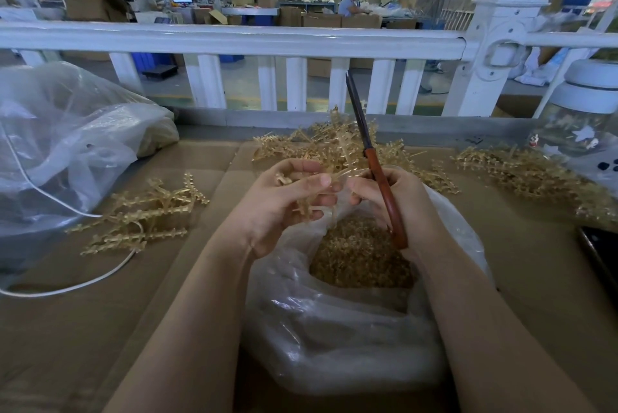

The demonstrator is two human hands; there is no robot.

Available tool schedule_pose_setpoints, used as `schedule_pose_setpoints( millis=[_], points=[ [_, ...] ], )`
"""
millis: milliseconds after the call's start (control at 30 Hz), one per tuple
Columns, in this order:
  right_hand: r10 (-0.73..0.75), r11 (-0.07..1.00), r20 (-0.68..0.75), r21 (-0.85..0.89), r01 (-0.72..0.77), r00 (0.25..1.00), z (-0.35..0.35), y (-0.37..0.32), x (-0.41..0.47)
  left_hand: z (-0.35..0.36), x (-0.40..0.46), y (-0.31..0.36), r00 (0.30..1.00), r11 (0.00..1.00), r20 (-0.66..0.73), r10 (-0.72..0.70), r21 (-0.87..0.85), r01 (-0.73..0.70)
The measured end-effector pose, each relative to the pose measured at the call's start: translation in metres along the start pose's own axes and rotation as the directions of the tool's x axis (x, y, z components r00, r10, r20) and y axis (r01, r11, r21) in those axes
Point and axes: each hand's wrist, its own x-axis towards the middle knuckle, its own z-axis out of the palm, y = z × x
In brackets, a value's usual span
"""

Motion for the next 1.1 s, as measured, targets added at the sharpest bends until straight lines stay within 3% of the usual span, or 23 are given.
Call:
schedule_pose_setpoints(
  millis=[367, 567, 667, 1100],
  points=[
    [0.033, 0.999, 0.15, 0.003, -0.034, 0.988, 0.0026, 0.0004, 0.0008, 0.0084, -0.0013, -0.0045, 1.0, 0.996, 0.007, -0.015, 0.09, 0.014],
    [-0.015, 0.987, 0.192, 0.159, -0.016, 0.981, 0.0023, -0.0009, -0.0011, 0.0076, 0.0021, -0.0047, 0.997, 1.0, -0.074, -0.032, -0.001, 0.032],
    [0.004, 0.988, 0.201, 0.151, -0.034, 0.98, 0.003, -0.0028, -0.0004, 0.0066, 0.0039, -0.0059, 0.997, 0.999, -0.075, -0.028, -0.017, 0.027],
    [-0.057, 0.982, 0.239, 0.188, 0.012, 0.969, 0.0029, 0.0008, 0.0009, 0.0062, 0.0008, -0.0055, 1.0, 1.0, 0.025, 0.0, 0.02, -0.001]
  ],
)
